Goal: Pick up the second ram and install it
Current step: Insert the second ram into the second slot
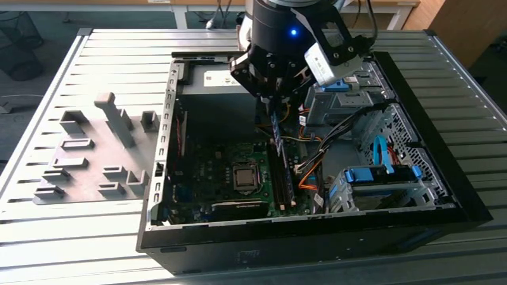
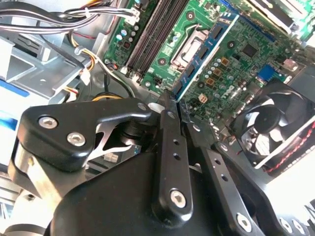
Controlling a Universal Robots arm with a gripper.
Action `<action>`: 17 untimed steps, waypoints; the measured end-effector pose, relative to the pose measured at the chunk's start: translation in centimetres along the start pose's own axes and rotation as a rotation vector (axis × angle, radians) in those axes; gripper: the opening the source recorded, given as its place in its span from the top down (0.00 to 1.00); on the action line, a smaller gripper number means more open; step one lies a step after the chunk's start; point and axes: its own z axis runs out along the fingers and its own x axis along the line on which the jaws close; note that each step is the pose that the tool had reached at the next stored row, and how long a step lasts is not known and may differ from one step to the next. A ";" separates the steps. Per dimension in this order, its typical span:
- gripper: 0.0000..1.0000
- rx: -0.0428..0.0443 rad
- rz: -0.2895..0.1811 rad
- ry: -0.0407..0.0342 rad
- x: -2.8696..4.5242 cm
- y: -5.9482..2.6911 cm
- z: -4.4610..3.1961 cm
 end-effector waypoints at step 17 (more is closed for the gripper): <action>0.86 0.0000 0.000 0.0000 -0.02 0.00 0.75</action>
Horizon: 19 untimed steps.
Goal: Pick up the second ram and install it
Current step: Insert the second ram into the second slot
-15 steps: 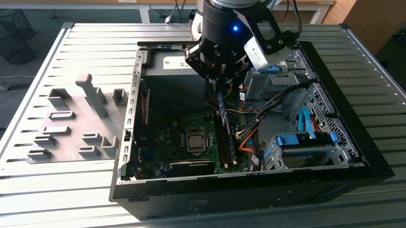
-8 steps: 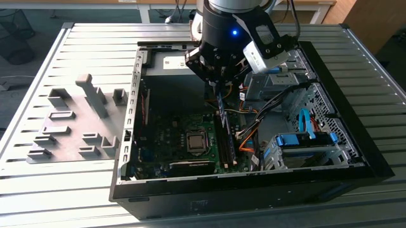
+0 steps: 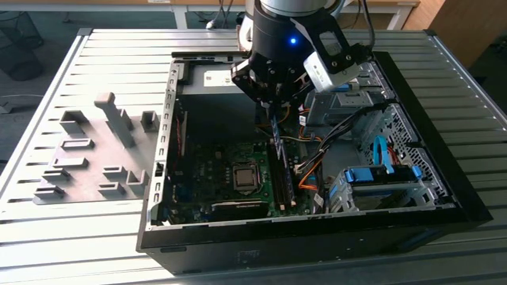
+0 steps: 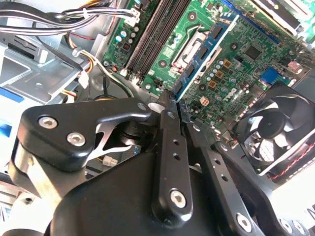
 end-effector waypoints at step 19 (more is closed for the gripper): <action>0.86 0.0002 -0.022 0.0022 -0.81 -0.18 2.84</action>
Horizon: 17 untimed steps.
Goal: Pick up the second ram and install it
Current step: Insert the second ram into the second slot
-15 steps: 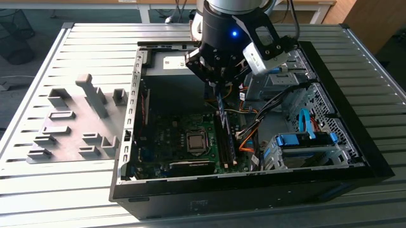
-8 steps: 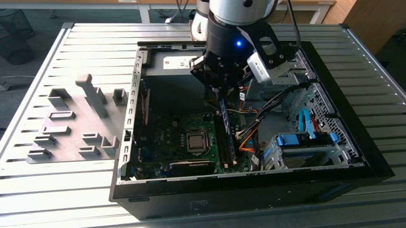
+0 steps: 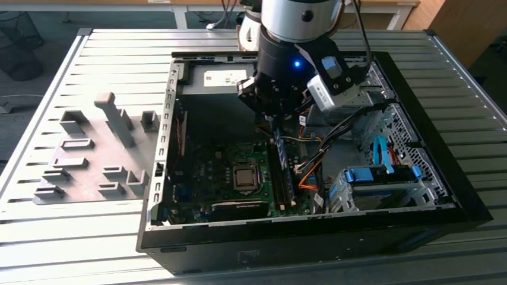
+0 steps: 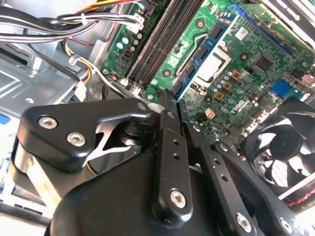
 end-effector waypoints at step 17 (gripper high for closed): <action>0.86 -0.0001 0.005 0.0014 -0.41 -0.24 1.98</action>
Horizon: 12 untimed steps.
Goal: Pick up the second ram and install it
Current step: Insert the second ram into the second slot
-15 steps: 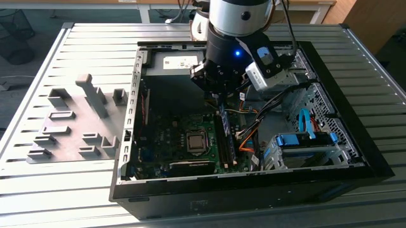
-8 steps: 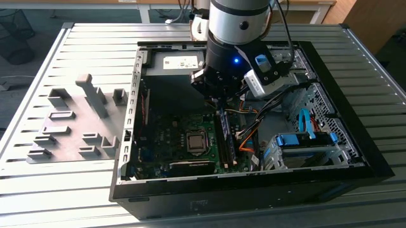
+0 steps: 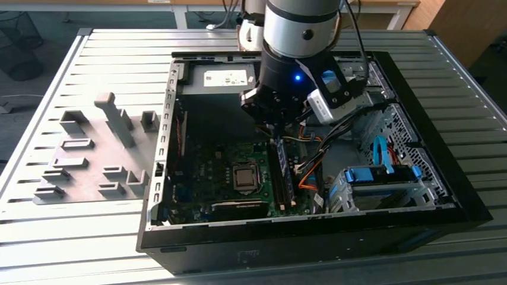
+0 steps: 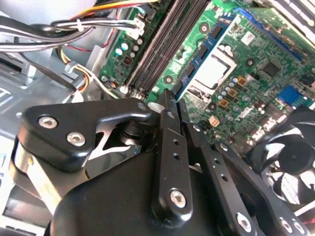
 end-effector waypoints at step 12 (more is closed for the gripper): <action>0.86 0.0001 0.028 0.0000 0.00 -0.09 2.18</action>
